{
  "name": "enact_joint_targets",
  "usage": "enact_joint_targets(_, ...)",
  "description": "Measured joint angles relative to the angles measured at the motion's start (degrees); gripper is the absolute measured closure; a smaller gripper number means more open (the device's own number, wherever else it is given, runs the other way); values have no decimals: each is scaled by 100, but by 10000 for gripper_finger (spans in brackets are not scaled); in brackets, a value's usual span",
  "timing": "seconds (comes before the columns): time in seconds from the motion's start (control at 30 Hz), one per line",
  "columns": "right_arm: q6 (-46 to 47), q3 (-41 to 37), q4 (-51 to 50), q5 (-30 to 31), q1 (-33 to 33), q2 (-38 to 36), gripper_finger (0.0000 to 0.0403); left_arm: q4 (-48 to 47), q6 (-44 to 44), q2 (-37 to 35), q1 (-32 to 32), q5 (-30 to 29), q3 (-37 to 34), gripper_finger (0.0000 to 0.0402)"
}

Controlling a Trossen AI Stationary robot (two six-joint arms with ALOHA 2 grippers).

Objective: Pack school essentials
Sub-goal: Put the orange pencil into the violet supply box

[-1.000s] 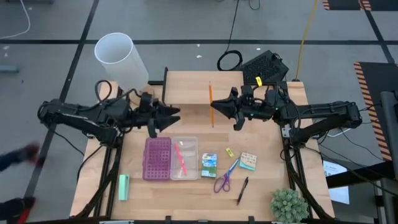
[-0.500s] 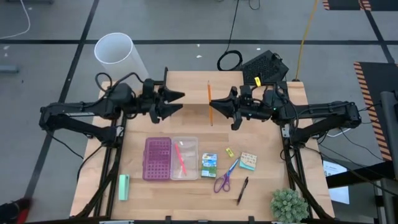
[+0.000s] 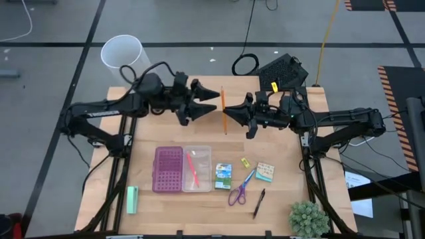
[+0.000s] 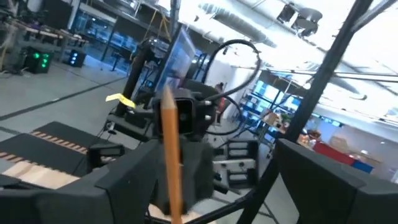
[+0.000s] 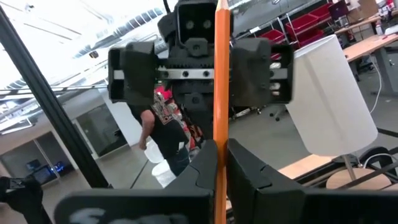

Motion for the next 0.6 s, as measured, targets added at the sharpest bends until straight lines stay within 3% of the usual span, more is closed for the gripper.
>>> enact_joint_targets(0.27, -22, 0, -7, 17, -2, 0, 394, -12, -120, 223, 71, 393, 104, 79)
enact_joint_targets(0.6, -121, 0, -42, 21, -13, 0, 394, -1, -157, 310, 72, 387, 113, 127)
